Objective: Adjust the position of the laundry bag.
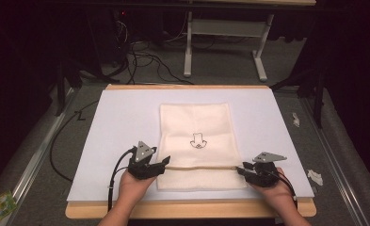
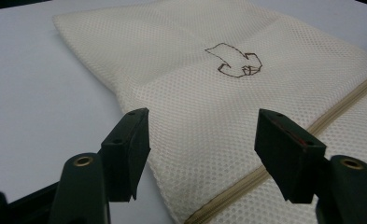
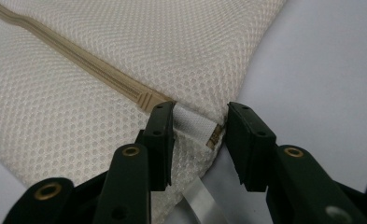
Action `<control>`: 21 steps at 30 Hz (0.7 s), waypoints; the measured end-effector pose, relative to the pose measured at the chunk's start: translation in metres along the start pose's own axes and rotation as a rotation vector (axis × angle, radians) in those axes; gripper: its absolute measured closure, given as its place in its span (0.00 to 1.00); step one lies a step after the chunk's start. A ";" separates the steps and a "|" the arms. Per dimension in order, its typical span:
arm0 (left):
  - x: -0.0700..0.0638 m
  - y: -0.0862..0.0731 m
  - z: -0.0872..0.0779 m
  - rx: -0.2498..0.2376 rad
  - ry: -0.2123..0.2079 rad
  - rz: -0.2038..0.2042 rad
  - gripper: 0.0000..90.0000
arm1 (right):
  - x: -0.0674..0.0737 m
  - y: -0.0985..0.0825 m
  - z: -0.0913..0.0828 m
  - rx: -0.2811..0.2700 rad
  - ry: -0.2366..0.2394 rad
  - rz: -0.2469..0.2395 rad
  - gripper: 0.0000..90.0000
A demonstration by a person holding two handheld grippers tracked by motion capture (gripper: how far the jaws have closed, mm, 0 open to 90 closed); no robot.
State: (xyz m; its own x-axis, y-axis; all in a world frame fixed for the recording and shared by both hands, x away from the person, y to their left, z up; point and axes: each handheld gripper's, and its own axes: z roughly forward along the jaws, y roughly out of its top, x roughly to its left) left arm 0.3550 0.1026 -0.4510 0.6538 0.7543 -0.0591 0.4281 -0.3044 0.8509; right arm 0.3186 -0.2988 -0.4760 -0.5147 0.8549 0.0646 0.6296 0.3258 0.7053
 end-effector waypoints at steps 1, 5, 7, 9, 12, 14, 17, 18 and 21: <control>-0.002 0.001 0.001 0.001 -0.007 0.006 0.40 | 0.000 0.001 0.000 0.002 0.000 -0.010 0.75; -0.002 0.001 0.003 -0.001 -0.021 -0.001 0.40 | 0.001 0.000 0.000 -0.005 0.005 -0.017 0.81; -0.002 0.001 0.004 0.001 -0.022 0.000 0.40 | 0.003 0.000 0.000 -0.001 0.002 -0.030 0.84; -0.003 0.002 0.005 0.002 -0.023 -0.003 0.40 | 0.004 0.000 0.000 -0.003 0.000 -0.037 0.86; -0.006 0.003 0.005 -0.007 -0.027 0.001 0.40 | 0.004 -0.001 -0.001 -0.004 0.009 -0.026 0.89; -0.008 0.005 0.005 -0.015 -0.034 0.004 0.40 | 0.001 -0.002 -0.001 -0.015 0.025 -0.017 0.91; -0.011 0.007 0.006 -0.035 -0.058 -0.003 0.40 | 0.001 -0.002 -0.003 -0.019 0.023 -0.019 0.92; -0.011 0.007 0.006 -0.035 -0.058 -0.003 0.40 | 0.002 -0.002 -0.003 -0.018 0.022 -0.017 0.93; -0.012 0.006 0.007 -0.033 -0.066 0.011 0.40 | 0.001 -0.001 -0.004 -0.023 0.031 -0.008 0.93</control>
State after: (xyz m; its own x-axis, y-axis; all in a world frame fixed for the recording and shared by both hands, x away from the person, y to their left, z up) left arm 0.3541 0.0873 -0.4487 0.6986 0.7106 -0.0836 0.4011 -0.2922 0.8682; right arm 0.3149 -0.3002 -0.4739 -0.5380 0.8391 0.0807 0.6122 0.3232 0.7216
